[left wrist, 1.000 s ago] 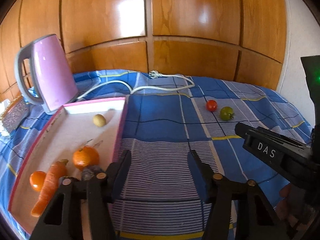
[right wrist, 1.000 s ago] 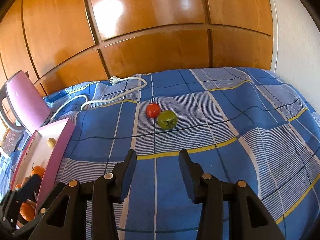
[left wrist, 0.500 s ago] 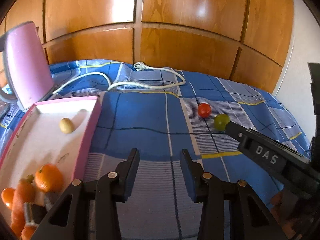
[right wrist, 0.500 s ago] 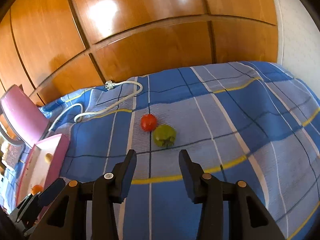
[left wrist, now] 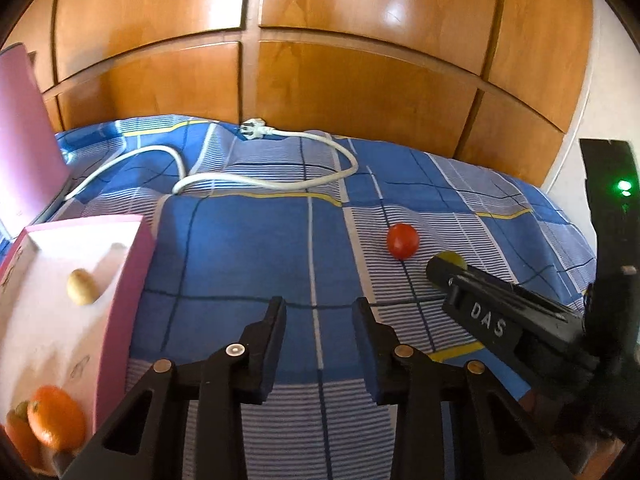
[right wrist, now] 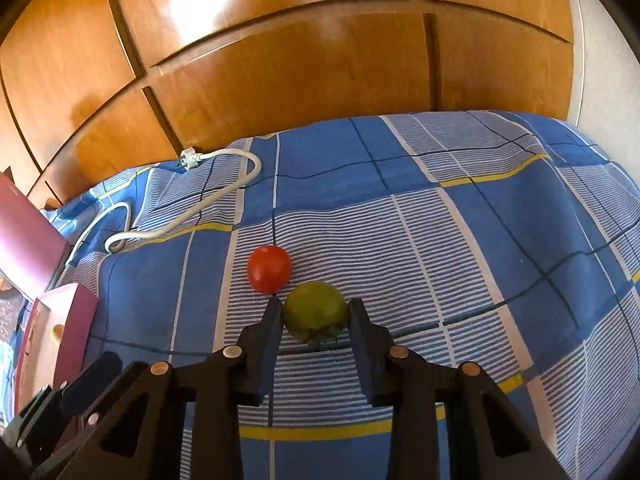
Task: Organize fruits
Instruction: 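Close the right tool on the green tomato while the left tool closes on the red tomato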
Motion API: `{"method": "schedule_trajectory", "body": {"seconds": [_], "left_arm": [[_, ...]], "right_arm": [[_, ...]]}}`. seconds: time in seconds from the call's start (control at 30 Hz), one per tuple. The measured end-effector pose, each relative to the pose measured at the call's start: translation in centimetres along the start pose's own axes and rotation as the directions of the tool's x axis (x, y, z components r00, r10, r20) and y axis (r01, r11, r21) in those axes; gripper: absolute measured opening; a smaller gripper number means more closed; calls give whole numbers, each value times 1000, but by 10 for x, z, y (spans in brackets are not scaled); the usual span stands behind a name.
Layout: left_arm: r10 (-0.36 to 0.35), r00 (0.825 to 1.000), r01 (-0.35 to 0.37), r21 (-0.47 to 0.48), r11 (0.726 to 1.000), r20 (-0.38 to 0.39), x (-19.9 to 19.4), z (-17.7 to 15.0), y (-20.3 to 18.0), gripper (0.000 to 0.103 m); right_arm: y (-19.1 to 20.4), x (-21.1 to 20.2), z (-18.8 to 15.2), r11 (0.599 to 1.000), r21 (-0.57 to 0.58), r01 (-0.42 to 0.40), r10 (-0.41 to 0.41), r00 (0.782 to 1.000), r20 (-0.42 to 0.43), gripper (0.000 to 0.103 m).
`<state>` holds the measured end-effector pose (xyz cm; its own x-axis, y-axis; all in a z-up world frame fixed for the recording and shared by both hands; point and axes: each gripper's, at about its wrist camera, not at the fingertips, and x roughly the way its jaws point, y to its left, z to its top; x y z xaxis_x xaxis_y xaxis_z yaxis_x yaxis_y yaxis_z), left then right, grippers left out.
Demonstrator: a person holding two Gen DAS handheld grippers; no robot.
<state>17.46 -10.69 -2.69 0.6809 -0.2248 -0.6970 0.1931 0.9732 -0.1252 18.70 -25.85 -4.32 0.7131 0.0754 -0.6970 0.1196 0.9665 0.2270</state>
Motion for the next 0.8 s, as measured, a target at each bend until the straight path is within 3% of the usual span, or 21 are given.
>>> {"method": "schedule_trajectory", "body": {"seconds": [0.17, 0.3, 0.8], "left_arm": [[-36, 999, 36, 19, 999, -7, 8, 9, -10, 34], [-58, 998, 59, 43, 997, -9, 16, 19, -18, 33], [-139, 987, 144, 60, 988, -77, 61, 43, -39, 30]], "right_arm": [[-14, -10, -6, 998, 69, 15, -17, 1000, 20, 33], [-25, -17, -10, 991, 101, 91, -93, 995, 24, 33], [-32, -21, -10, 992, 85, 98, -99, 995, 17, 33]]}}
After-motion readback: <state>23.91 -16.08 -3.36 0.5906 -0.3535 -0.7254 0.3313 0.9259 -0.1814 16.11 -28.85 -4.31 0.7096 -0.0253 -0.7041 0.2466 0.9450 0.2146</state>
